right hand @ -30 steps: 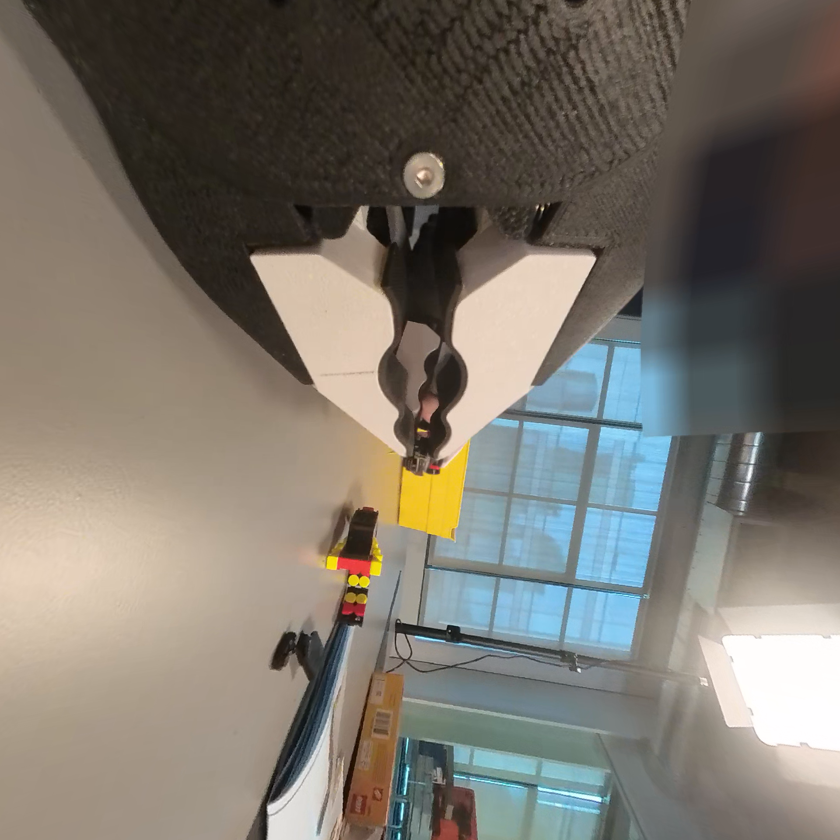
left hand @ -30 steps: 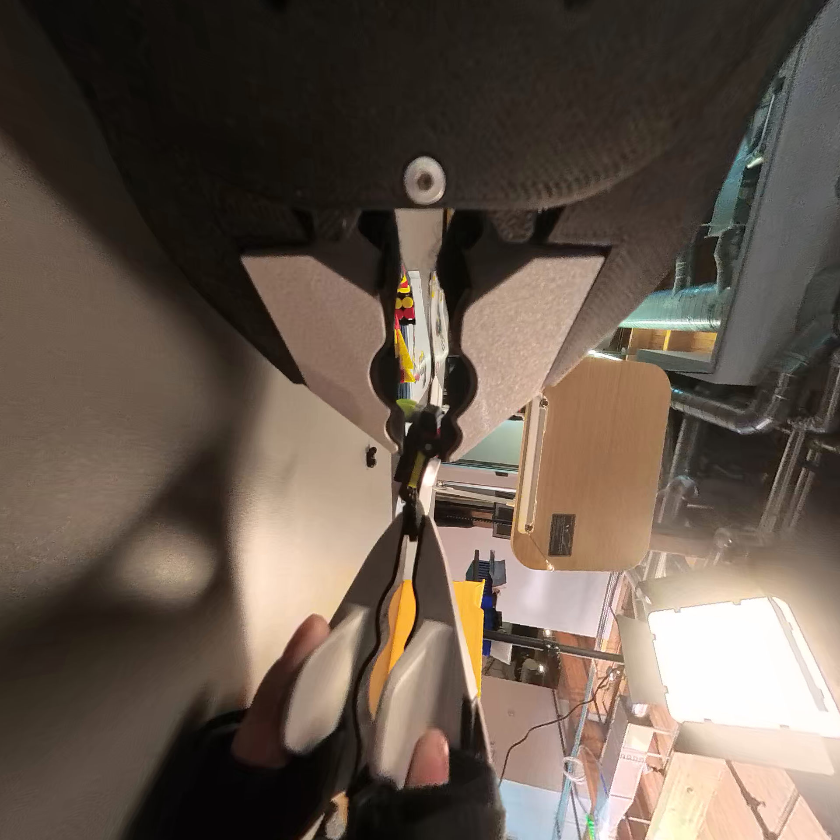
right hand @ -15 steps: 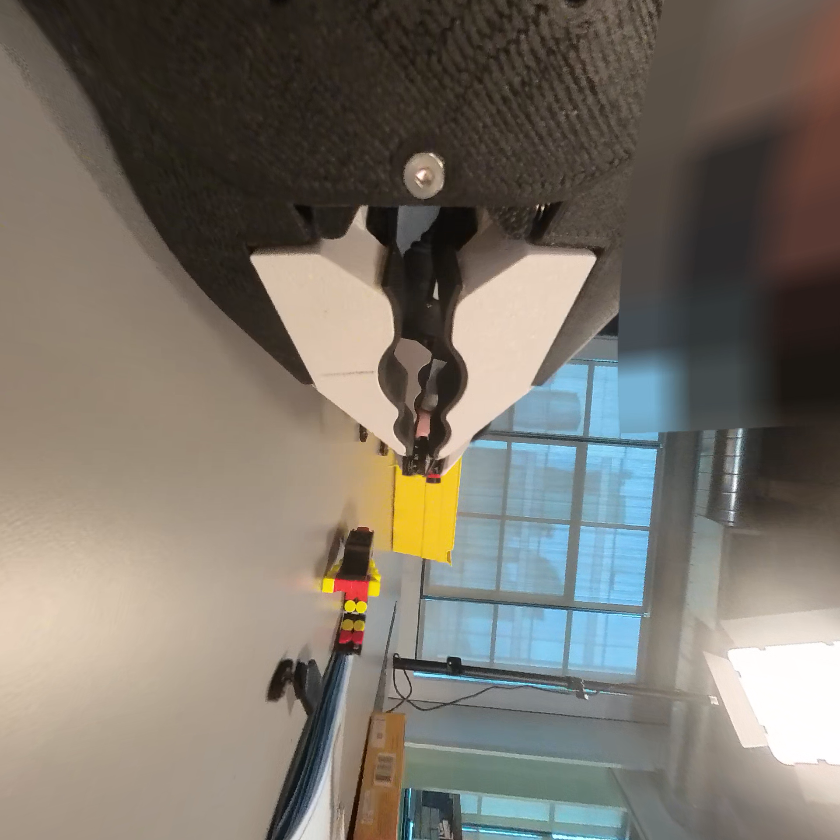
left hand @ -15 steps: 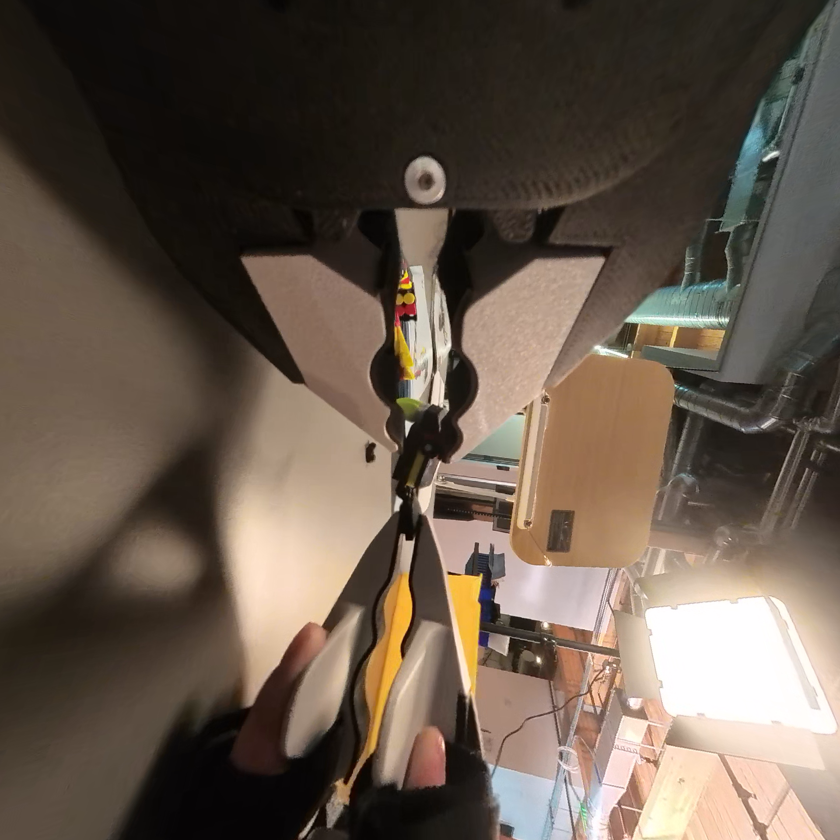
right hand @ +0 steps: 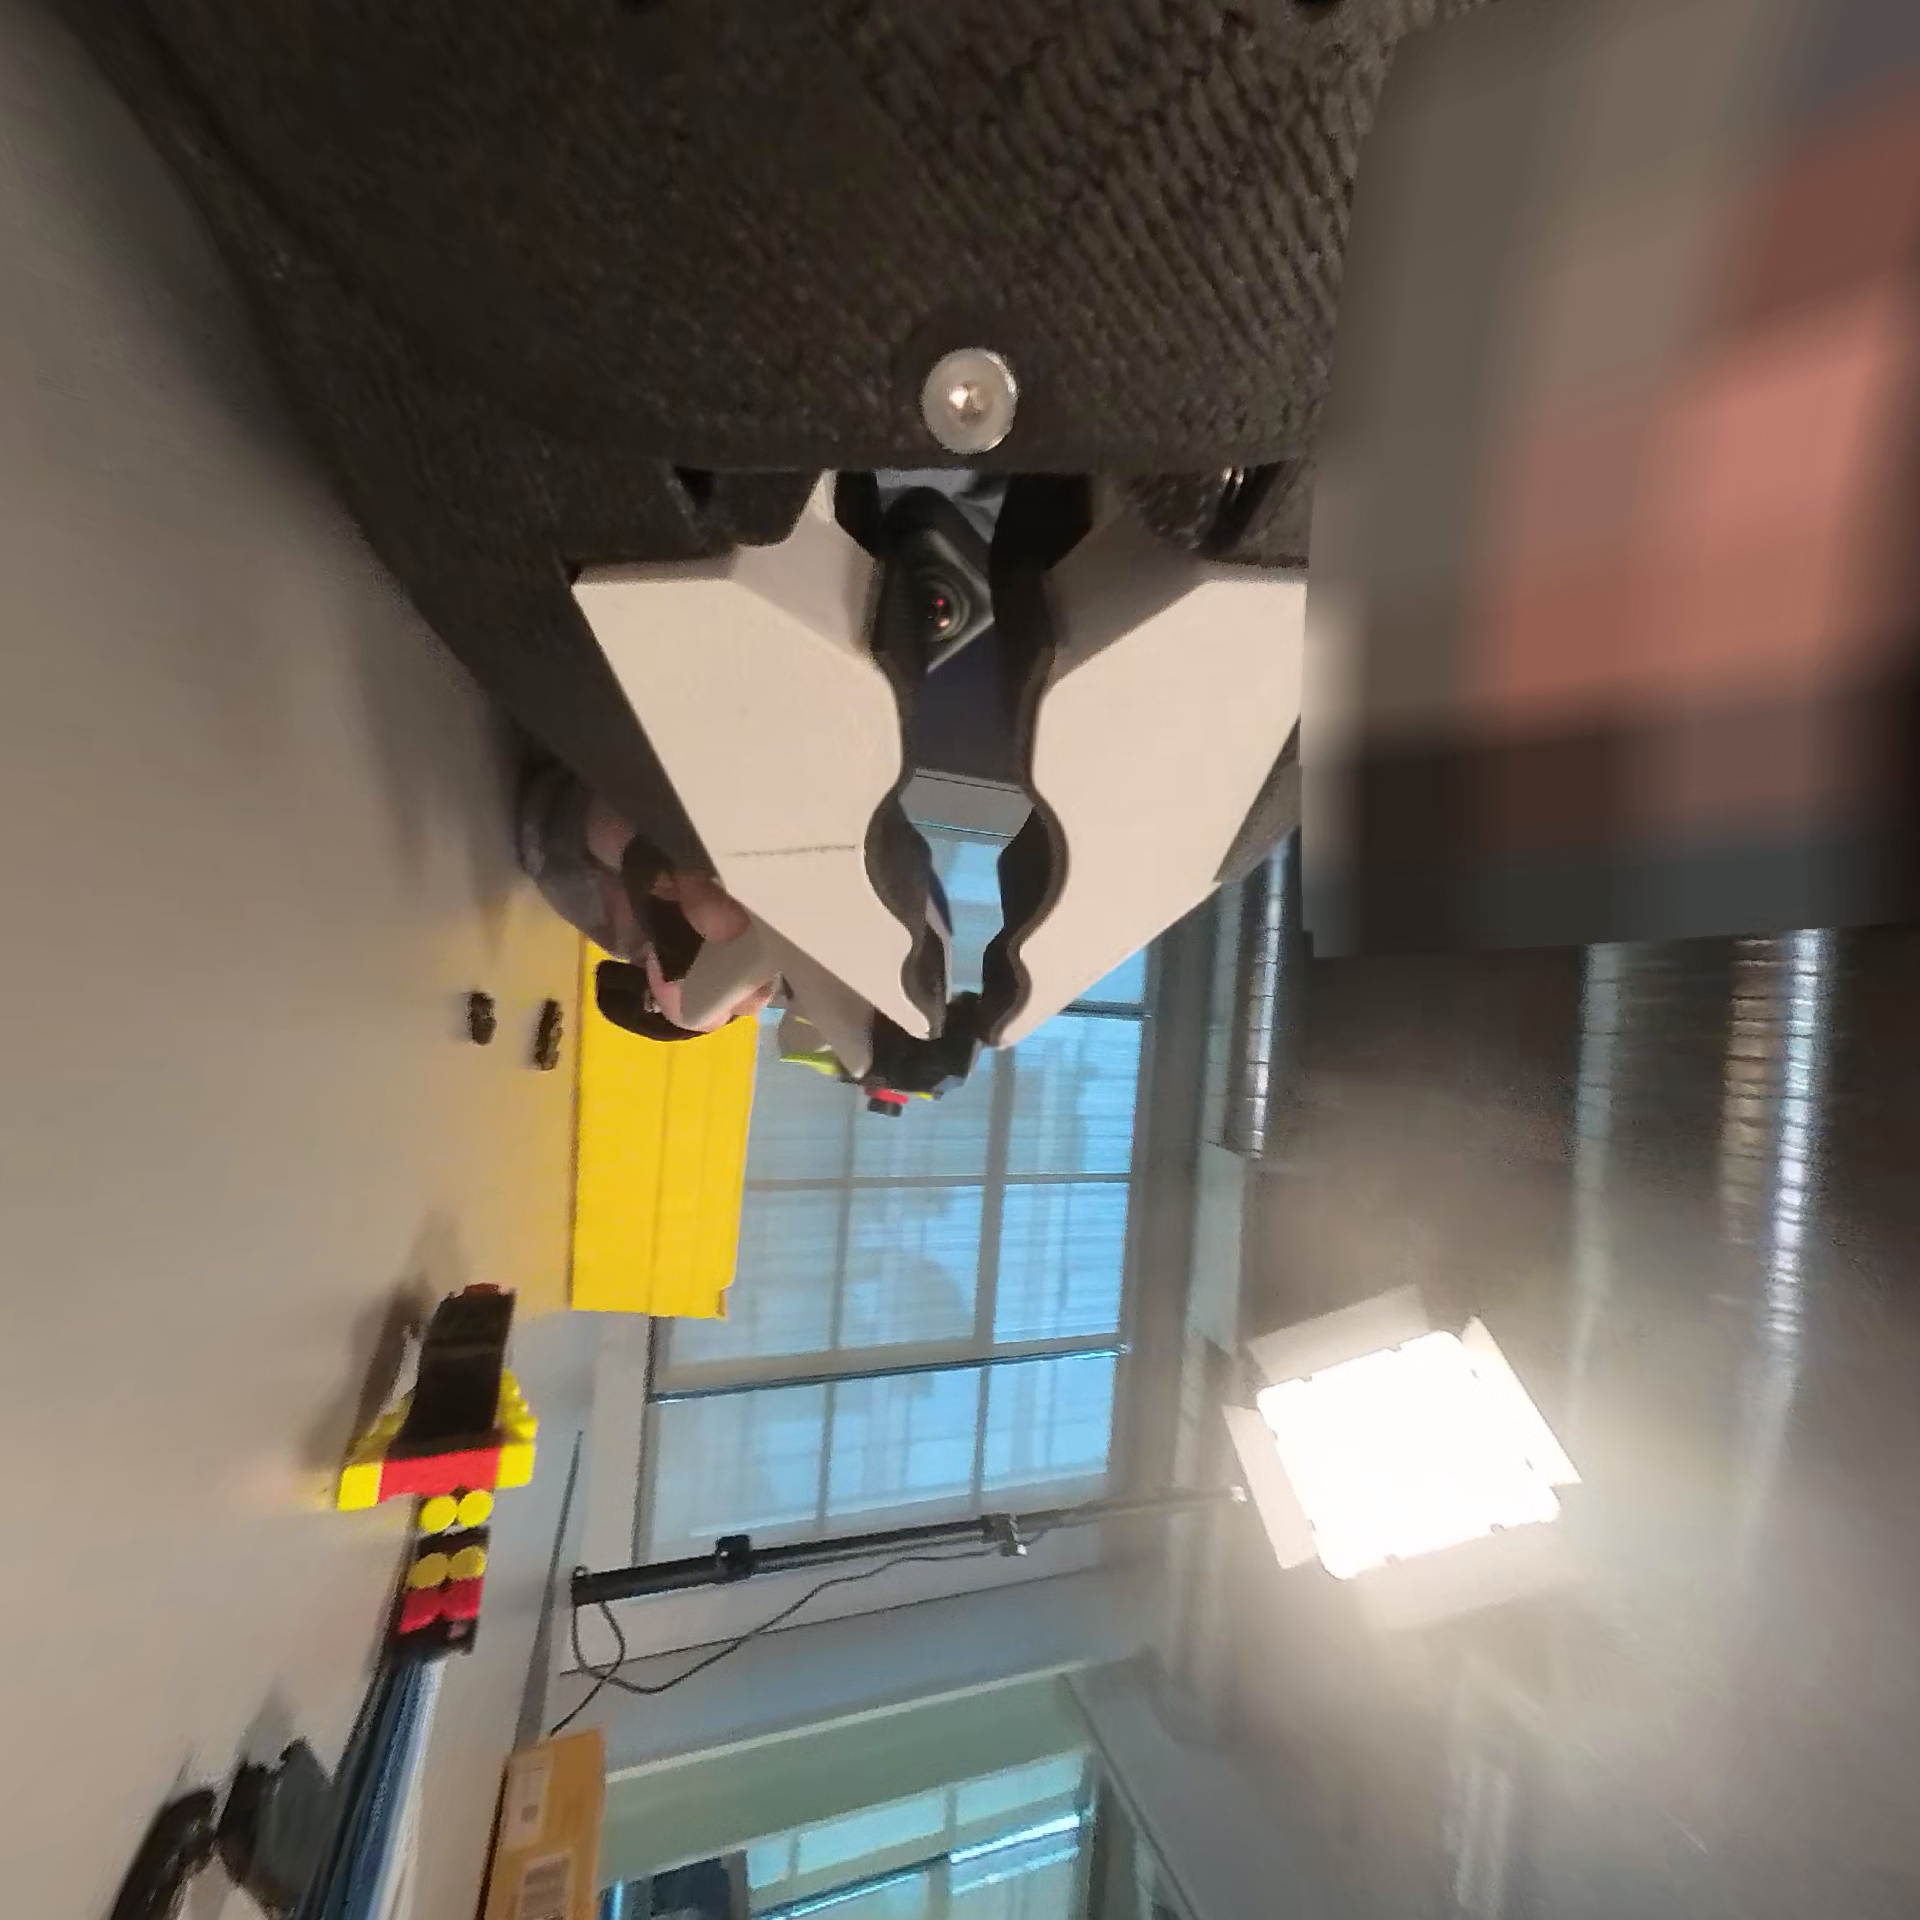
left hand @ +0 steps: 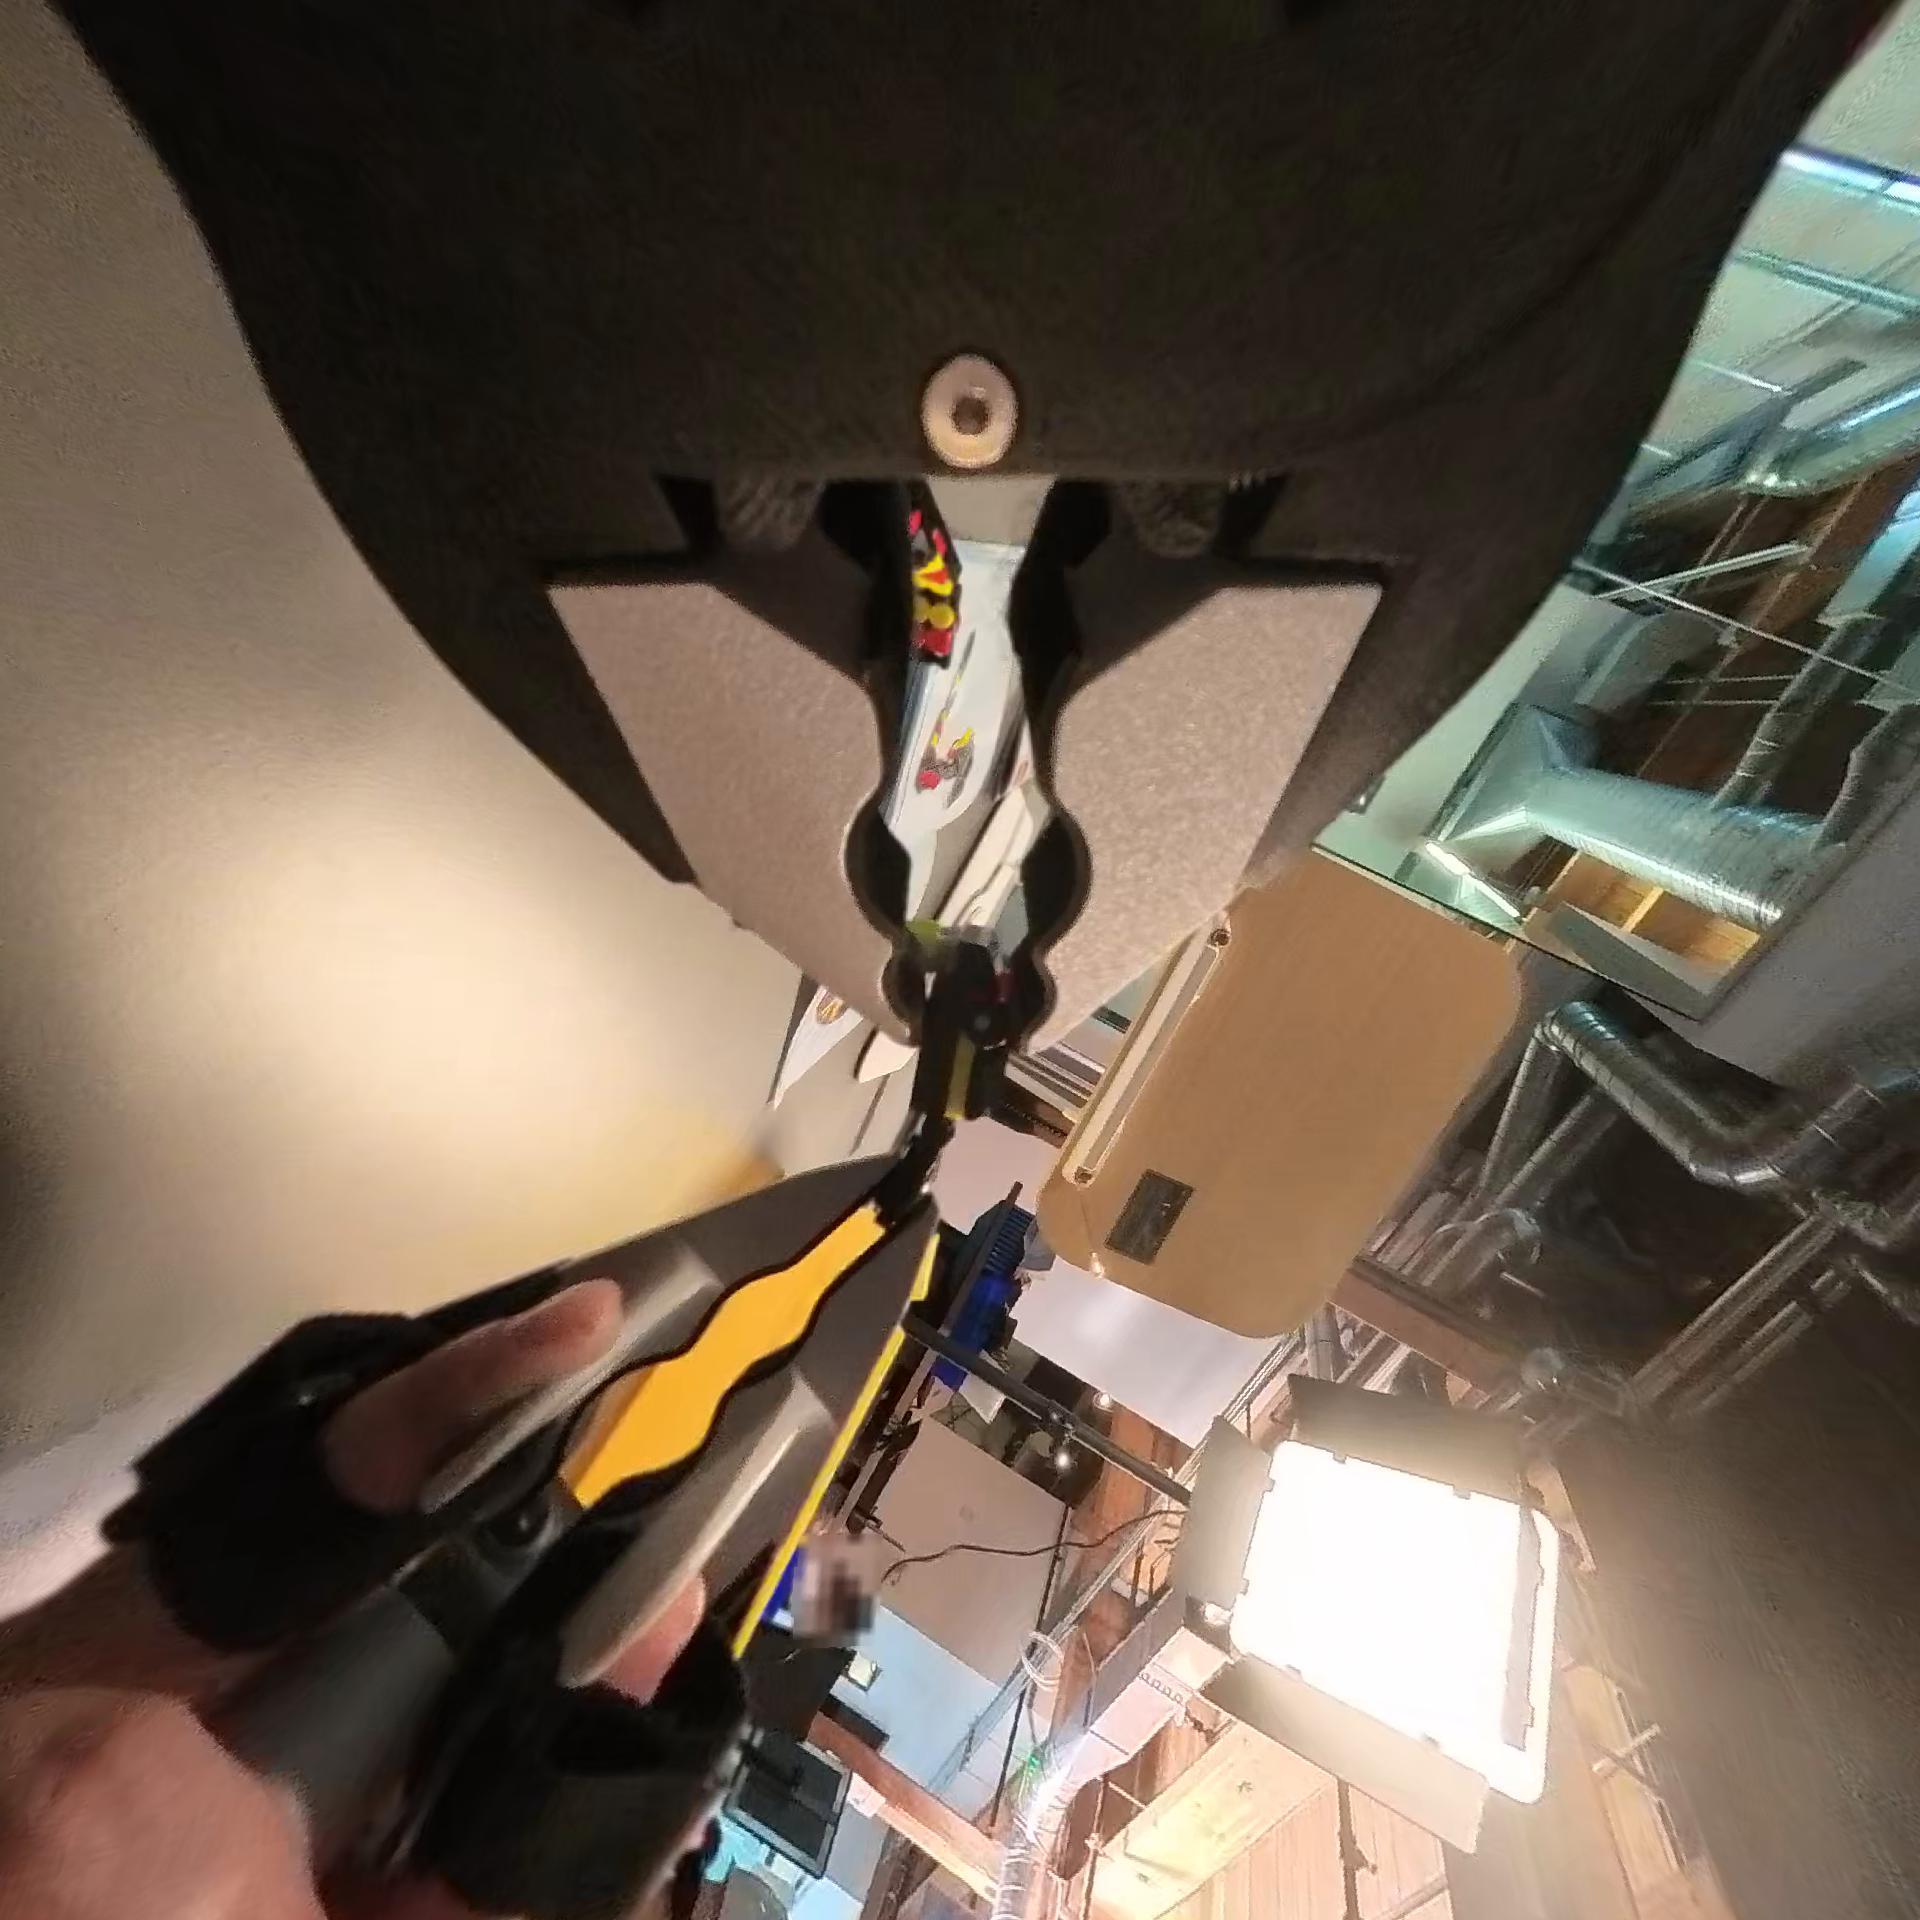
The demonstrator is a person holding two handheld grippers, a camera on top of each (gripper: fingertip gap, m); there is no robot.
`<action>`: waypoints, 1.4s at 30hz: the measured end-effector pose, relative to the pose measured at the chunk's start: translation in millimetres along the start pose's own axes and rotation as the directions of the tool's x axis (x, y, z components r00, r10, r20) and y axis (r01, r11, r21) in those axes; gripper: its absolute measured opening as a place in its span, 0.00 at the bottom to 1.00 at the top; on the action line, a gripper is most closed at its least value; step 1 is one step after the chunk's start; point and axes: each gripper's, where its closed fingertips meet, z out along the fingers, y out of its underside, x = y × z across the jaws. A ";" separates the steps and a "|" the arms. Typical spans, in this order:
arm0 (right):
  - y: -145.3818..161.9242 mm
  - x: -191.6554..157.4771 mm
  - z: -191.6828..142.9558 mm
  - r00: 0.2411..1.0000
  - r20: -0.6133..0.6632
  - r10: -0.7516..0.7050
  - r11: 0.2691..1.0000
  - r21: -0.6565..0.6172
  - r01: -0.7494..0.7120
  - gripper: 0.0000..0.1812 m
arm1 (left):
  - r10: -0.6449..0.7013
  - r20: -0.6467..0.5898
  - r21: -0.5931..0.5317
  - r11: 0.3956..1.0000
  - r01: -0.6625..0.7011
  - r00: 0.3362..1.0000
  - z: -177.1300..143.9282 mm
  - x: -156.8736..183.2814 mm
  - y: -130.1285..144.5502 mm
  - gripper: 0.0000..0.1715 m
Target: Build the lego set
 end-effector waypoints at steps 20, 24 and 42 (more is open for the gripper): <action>3.7 8.4 -6.2 0.999 -0.023 -0.024 1.000 -0.015 0.024 0.03 | 0.161 -0.022 -0.008 0.987 -0.161 0.987 -3.2 9.3 -0.9 0.07; 1.0 20.5 -13.1 0.985 -0.139 -0.103 0.994 -0.039 0.098 0.03 | 0.281 -0.065 -0.008 0.959 -0.282 0.957 -3.4 22.6 3.9 0.07; -9.0 49.4 -25.7 0.949 -0.278 -0.148 0.989 -0.017 0.149 0.03 | 0.352 -0.187 -0.035 0.931 -0.364 0.917 -1.2 50.0 16.5 0.06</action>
